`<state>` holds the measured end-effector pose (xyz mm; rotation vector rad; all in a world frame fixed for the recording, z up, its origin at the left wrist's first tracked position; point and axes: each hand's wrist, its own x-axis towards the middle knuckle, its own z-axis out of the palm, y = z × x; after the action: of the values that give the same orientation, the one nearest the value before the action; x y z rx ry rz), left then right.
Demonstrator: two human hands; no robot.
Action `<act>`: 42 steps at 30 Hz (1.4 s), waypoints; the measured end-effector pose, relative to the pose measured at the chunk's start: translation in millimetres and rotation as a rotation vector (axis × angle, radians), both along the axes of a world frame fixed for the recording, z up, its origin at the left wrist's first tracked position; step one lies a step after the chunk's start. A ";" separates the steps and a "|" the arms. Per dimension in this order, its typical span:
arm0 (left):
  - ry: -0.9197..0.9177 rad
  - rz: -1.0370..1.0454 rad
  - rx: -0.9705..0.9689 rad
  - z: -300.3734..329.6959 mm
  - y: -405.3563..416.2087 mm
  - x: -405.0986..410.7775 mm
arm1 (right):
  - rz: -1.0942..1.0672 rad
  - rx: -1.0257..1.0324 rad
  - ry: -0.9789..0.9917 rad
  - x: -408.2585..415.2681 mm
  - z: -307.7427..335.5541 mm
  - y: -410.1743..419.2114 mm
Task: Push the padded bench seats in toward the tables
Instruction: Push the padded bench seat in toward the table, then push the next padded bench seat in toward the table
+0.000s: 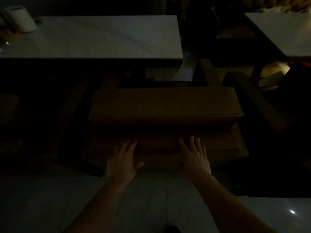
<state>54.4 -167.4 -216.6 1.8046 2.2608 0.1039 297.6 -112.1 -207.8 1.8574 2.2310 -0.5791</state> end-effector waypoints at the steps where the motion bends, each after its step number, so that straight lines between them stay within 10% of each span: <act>1: 0.002 -0.004 0.007 6.5 -2.1 3.6 | -0.001 0.005 0.000 6.6 6.9 -4.0; 20: -0.111 -0.363 0.150 137.5 -27.3 200.4 | -0.222 0.144 0.089 184.9 150.8 -110.1; 42: -0.214 -0.549 0.049 137.9 15.6 707.5 | -0.475 0.224 0.015 699.2 140.4 -104.3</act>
<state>761.9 -151.8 -78.7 2.2451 1.5701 0.2374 996.8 -216.4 -67.4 2.5303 1.9261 -0.4197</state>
